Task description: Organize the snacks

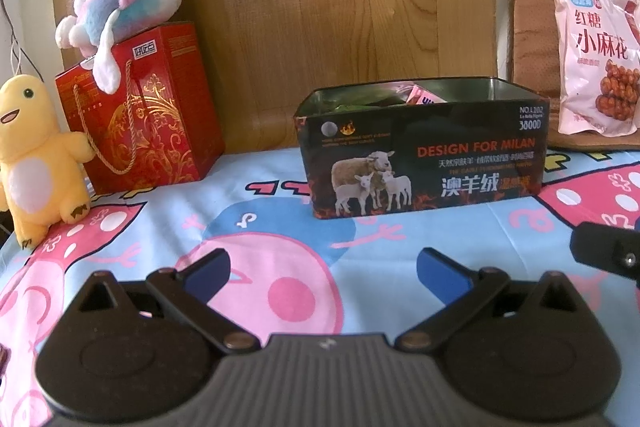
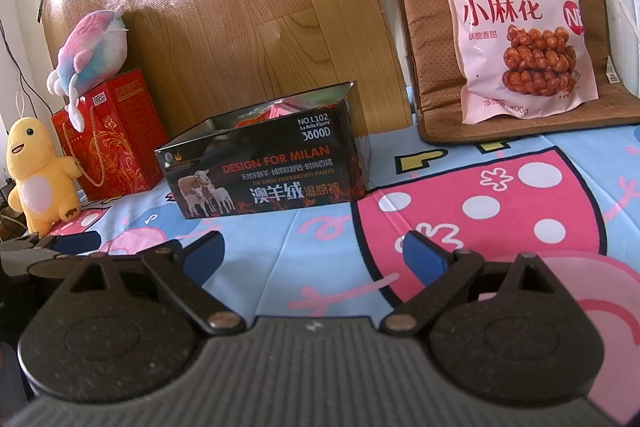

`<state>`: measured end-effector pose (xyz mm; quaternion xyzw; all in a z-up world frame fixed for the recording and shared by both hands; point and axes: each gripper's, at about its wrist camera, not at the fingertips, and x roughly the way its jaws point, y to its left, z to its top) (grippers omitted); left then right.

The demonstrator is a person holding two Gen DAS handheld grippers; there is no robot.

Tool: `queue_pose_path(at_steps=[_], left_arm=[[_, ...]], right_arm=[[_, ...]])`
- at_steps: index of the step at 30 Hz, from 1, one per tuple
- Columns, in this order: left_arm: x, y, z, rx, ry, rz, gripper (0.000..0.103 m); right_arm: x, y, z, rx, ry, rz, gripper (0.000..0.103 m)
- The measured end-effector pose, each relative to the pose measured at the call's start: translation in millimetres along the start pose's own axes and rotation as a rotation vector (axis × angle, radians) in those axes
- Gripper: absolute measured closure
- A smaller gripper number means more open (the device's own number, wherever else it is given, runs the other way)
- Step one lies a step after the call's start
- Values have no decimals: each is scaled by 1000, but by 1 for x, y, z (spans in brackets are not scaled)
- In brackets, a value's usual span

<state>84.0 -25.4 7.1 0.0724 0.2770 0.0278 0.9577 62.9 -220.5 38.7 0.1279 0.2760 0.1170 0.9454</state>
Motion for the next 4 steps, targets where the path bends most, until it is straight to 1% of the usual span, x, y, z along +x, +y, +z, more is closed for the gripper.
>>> queue_pose_path(at_steps=[4], left_arm=[[-1, -2, -1, 11, -9, -5, 0]], right_arm=[[0, 0, 0, 0, 0, 0, 5]])
